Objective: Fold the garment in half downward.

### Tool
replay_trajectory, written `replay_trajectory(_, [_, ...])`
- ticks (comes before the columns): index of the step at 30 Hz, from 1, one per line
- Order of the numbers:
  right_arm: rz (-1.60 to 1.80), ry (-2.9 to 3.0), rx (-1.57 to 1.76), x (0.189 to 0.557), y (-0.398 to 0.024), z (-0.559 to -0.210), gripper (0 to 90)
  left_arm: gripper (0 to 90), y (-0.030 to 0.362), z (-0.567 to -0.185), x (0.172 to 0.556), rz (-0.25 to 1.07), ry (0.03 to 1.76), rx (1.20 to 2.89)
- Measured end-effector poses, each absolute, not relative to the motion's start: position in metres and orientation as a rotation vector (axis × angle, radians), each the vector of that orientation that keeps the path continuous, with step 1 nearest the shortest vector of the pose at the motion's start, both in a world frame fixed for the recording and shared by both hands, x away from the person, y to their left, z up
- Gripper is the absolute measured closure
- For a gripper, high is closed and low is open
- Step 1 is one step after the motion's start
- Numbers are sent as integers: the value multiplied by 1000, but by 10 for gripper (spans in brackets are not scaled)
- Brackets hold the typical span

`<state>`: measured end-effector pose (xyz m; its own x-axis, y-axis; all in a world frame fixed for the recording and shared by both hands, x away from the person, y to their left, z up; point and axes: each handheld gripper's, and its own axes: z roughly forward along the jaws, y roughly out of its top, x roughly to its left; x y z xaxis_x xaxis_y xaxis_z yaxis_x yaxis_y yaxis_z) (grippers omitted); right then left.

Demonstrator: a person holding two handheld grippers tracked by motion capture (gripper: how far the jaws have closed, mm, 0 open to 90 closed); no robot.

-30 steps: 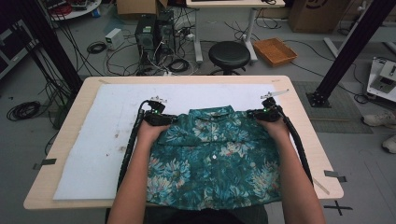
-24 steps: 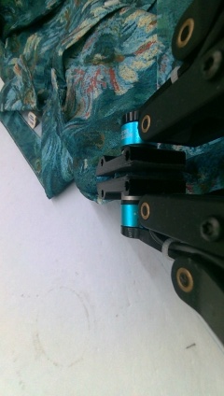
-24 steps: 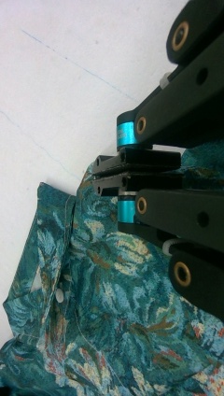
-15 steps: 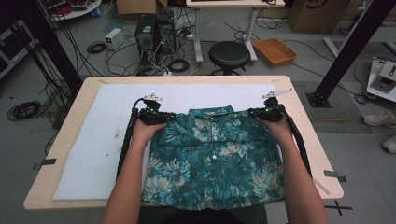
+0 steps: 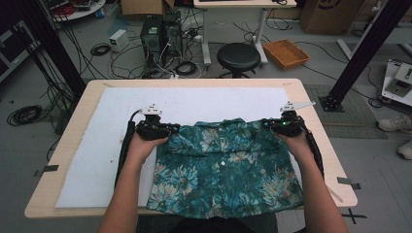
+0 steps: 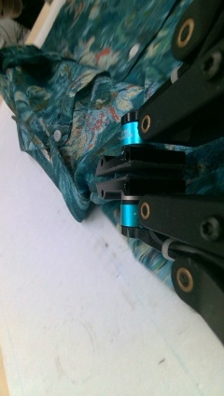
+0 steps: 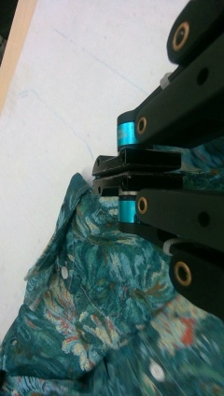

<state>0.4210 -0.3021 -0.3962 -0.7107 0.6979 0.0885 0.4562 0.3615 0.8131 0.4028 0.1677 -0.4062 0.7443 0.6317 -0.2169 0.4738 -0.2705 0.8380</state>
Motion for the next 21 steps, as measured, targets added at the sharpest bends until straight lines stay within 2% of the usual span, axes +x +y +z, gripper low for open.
replay_trajectory(15, [1295,2366,934,349,-312,-413,894,865,173,-420,348,158,745,1945])
replay_trajectory(18, [1283,2381,925,337,-316,-418,894,864,173,-423,342,144,739,1999])
replay_trajectory(21, [1282,2398,941,330,-319,-425,890,811,172,-428,341,116,759,2036])
